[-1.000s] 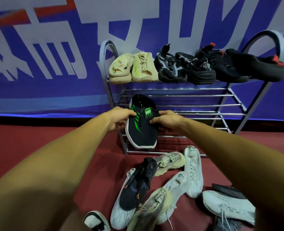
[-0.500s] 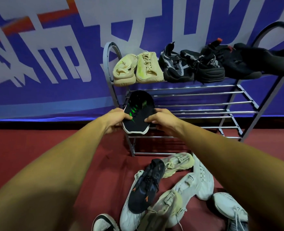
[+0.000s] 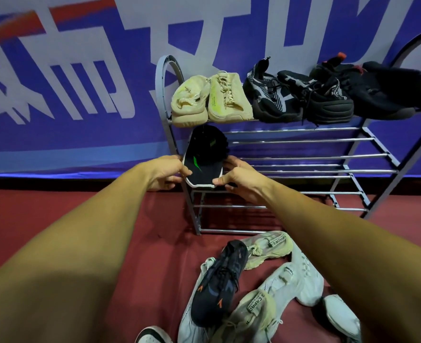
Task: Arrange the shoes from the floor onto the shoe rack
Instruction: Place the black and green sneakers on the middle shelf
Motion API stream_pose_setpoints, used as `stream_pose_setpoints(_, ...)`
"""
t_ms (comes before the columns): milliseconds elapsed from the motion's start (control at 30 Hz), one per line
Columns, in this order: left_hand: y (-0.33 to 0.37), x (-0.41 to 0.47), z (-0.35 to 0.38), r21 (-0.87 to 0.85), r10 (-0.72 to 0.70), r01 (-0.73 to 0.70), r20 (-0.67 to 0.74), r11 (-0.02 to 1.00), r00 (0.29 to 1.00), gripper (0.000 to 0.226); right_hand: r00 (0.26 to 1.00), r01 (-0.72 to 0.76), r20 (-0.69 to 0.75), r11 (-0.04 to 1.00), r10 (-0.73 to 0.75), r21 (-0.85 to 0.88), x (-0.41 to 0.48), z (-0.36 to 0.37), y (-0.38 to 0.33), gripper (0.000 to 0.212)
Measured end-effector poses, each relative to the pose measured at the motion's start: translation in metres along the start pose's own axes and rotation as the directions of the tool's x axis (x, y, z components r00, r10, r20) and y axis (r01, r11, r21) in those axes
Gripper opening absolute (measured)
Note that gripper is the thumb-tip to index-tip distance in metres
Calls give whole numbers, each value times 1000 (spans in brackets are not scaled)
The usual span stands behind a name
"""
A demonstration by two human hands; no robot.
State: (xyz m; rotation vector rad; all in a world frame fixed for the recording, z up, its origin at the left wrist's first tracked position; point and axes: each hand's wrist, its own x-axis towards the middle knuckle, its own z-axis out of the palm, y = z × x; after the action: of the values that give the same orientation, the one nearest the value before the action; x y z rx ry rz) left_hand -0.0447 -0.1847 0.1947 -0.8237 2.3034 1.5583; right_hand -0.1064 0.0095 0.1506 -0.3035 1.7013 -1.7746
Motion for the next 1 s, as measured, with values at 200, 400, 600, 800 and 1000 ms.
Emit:
stream_pose_setpoints(200,4,9,6,28,-45,44,59,999,997,51,996,56,-62,997,-60,-55,13,0,1,77)
stream_pose_setpoints(400,8,17,13,-2,31,-31,67,1000,997,58,974,134,-157,976,-161,-171,26,1,6,72)
stream_pose_setpoints(600,4,21,18,140,32,-31,-8,990,999,43,952,172,-210,955,-225,-242,31,8,8,63)
stream_pose_setpoints(800,0,24,21,185,114,-107,-30,977,993,62,940,138,-241,913,-244,-384,34,14,12,63)
stream_pose_setpoints(1000,-3,7,25,279,98,-85,-34,957,995,79,953,114,-176,828,-248,-549,11,-4,10,56)
